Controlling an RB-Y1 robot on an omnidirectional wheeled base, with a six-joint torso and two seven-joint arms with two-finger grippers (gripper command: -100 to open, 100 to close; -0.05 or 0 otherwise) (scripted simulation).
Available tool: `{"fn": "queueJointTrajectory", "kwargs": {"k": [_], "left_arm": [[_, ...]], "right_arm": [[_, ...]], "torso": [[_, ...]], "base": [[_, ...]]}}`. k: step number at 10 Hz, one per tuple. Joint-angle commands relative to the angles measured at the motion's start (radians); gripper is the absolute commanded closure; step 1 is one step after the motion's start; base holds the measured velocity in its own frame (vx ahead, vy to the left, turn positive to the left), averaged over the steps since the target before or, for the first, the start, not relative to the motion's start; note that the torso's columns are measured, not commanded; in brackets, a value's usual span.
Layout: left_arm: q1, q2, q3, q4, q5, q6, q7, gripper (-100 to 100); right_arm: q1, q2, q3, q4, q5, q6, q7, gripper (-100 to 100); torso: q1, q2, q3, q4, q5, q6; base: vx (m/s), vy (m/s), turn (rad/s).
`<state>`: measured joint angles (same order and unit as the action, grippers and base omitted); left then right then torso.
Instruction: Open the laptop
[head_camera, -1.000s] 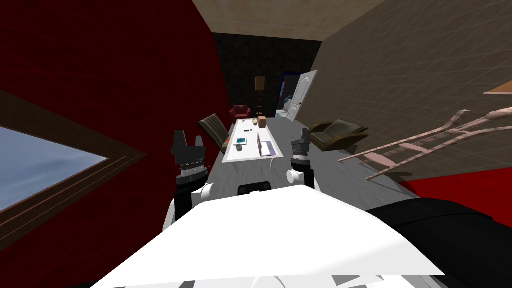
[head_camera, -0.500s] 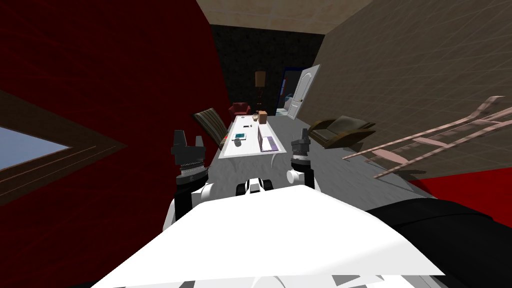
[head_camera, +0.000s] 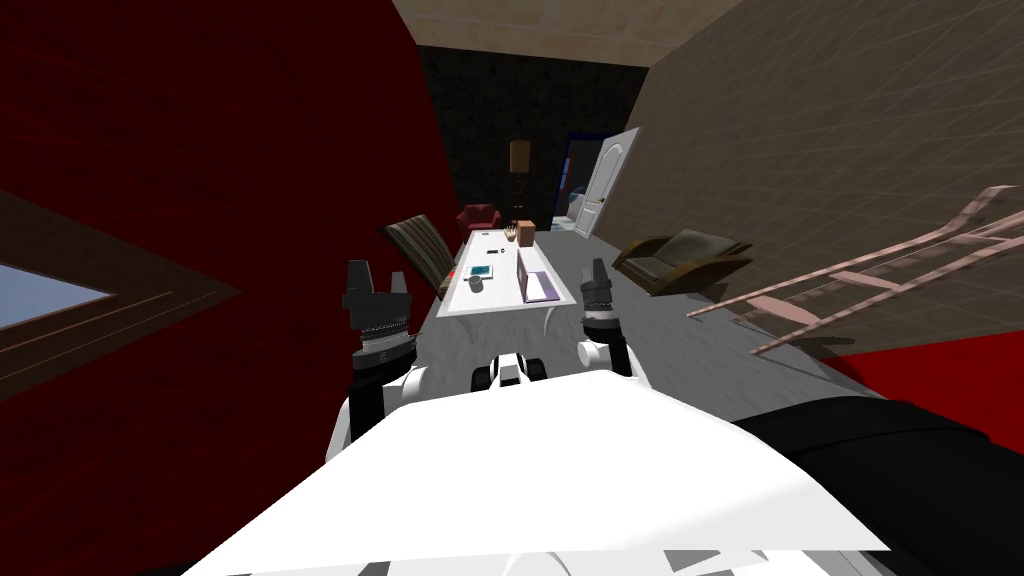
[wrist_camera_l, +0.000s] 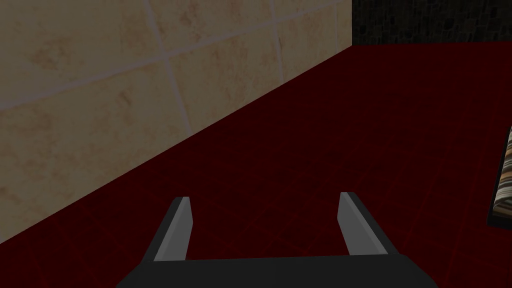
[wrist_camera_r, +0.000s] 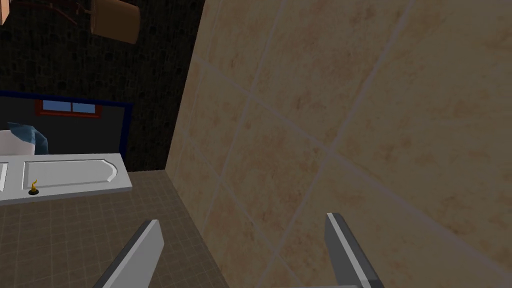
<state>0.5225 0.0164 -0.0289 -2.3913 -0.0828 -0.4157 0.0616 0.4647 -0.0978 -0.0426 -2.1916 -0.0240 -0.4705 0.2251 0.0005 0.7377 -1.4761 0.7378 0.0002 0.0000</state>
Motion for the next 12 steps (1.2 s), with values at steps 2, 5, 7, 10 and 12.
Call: {"fn": "queueJointTrajectory", "kwargs": {"k": [2,5,7,10,12], "left_arm": [[0.000,0.000,0.000,0.000,0.000,0.000,0.000,0],[0.000,0.000,0.000,0.000,0.000,0.000,0.000,0],[0.000,0.000,0.000,0.000,0.000,0.000,0.000,0],[0.000,0.000,0.000,0.000,0.000,0.000,0.000,0],[0.000,0.000,0.000,0.000,0.000,0.000,0.000,0]], "right_arm": [[-0.009,-0.039,-0.010,0.031,0.077,0.013,0.091,-100],[-0.020,-0.057,-0.021,0.061,0.156,0.026,0.179,-100],[-0.028,-0.065,-0.029,0.081,0.213,0.034,0.237,-100],[-0.037,-0.072,-0.038,0.104,0.273,0.044,0.311,-100],[-0.041,-0.076,-0.042,0.116,0.304,0.048,0.353,-100]], "torso": [[0.000,0.001,0.000,0.000,0.000,0.000],[0.001,0.000,0.000,0.000,0.000,0.000],[-0.001,0.000,0.000,0.000,0.000,0.000],[-0.001,0.001,0.001,0.000,0.000,0.000],[-0.001,0.000,0.000,0.000,0.000,0.000]], "base": [[0.035,0.057,-0.028],[0.048,0.077,-0.031],[0.052,0.071,-0.031],[0.033,0.054,-0.026],[0.032,0.048,-0.017]]}}
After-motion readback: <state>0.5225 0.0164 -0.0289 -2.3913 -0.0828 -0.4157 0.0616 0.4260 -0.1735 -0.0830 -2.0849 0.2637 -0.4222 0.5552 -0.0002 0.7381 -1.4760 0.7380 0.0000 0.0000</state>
